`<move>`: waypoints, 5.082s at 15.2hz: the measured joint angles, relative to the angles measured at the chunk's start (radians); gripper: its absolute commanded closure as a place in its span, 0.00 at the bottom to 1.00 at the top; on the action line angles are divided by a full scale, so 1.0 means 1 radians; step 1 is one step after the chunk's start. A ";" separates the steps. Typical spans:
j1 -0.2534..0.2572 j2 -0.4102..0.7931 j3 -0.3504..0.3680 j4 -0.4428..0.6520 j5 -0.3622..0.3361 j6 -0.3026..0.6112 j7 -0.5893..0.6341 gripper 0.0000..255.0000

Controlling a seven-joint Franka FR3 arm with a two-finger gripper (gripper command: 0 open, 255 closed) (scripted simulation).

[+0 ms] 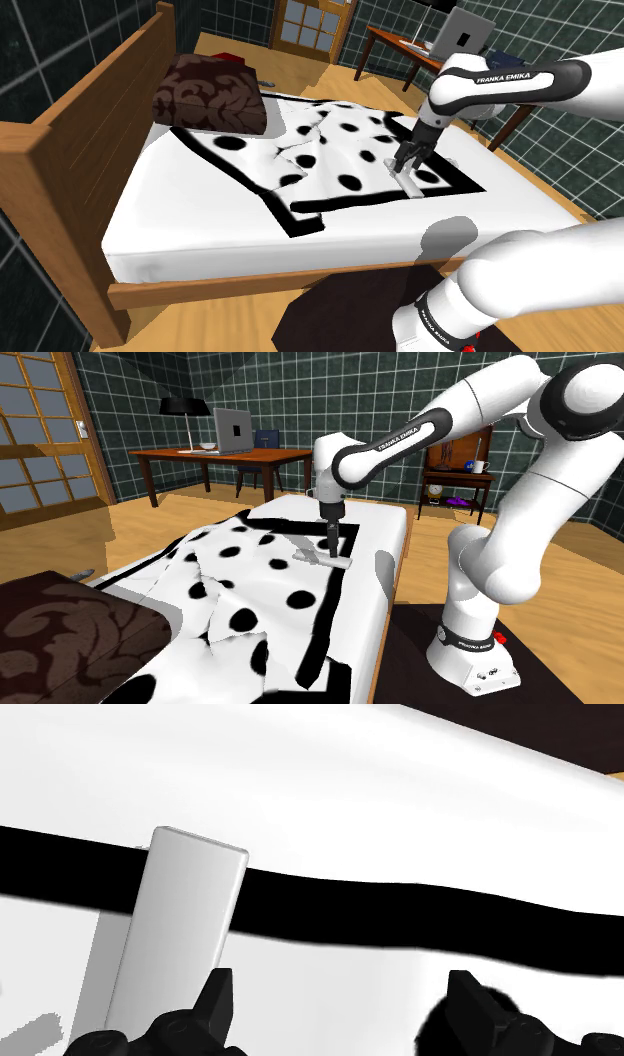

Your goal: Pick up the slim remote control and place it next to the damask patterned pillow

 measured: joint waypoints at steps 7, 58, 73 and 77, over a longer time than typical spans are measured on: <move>-0.029 0.201 -0.106 0.078 0.023 0.198 -0.075 0.00; -0.044 0.176 -0.120 0.239 0.023 0.042 -0.099 1.00; -0.039 0.135 -0.096 0.406 0.025 -0.164 -0.096 1.00; -0.009 0.196 -0.067 0.466 0.056 -0.171 -0.052 1.00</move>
